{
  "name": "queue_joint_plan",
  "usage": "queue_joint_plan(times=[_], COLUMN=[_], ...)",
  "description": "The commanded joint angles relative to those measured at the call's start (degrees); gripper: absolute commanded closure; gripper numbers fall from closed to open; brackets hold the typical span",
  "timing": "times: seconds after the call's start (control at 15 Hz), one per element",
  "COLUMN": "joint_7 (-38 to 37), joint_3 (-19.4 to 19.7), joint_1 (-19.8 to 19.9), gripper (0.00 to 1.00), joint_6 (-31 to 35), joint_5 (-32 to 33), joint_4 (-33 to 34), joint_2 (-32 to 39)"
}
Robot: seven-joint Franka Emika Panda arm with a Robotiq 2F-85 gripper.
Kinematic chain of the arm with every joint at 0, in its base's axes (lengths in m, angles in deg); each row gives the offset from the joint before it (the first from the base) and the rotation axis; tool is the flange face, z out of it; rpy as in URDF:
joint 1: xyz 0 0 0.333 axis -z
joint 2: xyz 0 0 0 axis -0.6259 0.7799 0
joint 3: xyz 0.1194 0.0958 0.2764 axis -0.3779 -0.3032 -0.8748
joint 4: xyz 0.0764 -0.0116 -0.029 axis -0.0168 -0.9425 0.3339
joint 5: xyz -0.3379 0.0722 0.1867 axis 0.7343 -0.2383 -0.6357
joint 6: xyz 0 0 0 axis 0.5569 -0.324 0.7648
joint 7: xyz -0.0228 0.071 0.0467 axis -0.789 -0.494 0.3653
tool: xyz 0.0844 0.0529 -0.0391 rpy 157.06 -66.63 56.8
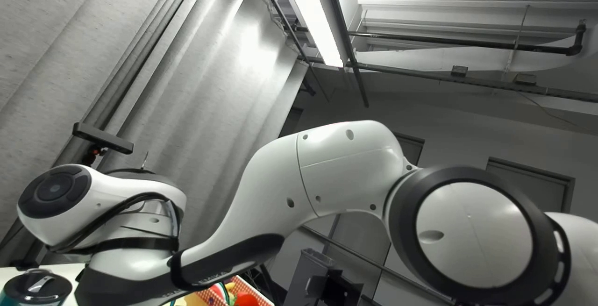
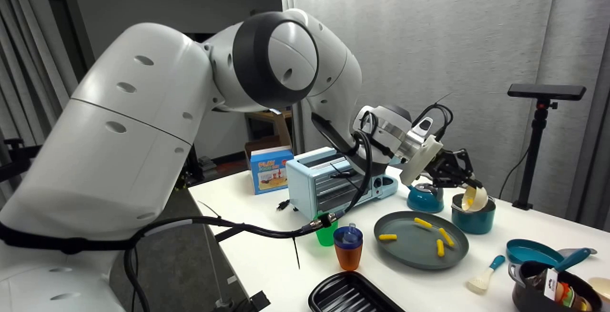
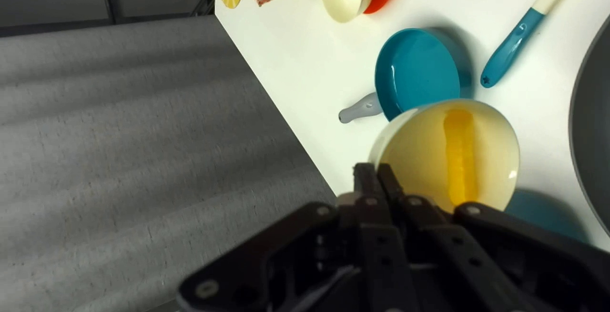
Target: Pour the fries out of the white bowl and onto the grey plate
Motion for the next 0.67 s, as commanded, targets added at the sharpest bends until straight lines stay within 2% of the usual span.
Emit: queue_joint_plan(times=[0.0,0.4,0.6], joint_7=[-3.92,-9.14,-11.71], joint_3=[-1.8,-2.99,-3.16], joint_1=[0.87,1.2,1.06], gripper=[0.99,0.99,0.99], joint_6=[-2.49,-5.0,-6.59], joint_5=[3.84,6.63,10.0], joint_4=[-1.69,-1.76,-1.74], joint_2=[-1.74,-1.67,-1.65])
